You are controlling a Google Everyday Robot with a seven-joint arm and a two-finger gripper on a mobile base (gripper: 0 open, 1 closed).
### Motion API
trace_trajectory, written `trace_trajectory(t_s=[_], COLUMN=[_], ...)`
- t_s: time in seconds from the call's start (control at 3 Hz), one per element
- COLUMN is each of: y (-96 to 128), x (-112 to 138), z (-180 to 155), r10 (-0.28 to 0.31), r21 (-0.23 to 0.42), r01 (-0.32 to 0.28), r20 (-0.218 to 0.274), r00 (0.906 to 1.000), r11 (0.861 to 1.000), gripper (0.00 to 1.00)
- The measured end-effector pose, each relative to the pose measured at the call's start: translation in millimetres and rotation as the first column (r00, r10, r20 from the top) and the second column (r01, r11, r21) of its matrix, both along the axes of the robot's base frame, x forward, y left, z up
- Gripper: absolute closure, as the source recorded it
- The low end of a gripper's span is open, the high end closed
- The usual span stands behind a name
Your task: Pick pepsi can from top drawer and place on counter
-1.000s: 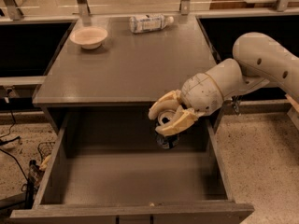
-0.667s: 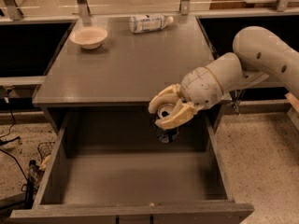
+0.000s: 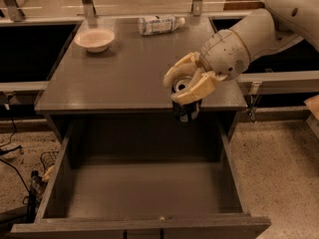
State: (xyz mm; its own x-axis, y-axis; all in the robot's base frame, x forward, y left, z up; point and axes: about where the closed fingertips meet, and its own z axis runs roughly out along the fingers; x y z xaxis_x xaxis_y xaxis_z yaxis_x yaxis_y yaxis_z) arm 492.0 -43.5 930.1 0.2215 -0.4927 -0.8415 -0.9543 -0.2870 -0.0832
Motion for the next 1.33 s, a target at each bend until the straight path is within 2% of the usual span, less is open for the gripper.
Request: trace_trajectory(t_s=[0.33, 0.67, 1.0, 1.33], y=[0, -1, 4, 4], x=[0, 16, 55, 56], z=[0, 8, 32, 32], r10=[0.000, -0.003, -0.022, -0.022], r21=[0.000, 0.002, 0.008, 0.008], r01=[0.000, 0.003, 0.021, 0.022], r20=[0.000, 0.006, 0.042, 0.042], r00=[1.0000, 1.0000, 0.9989, 0.9989], r11=[1.000, 1.000, 1.000, 1.000], gripper=[1.00, 1.00, 1.00, 1.00])
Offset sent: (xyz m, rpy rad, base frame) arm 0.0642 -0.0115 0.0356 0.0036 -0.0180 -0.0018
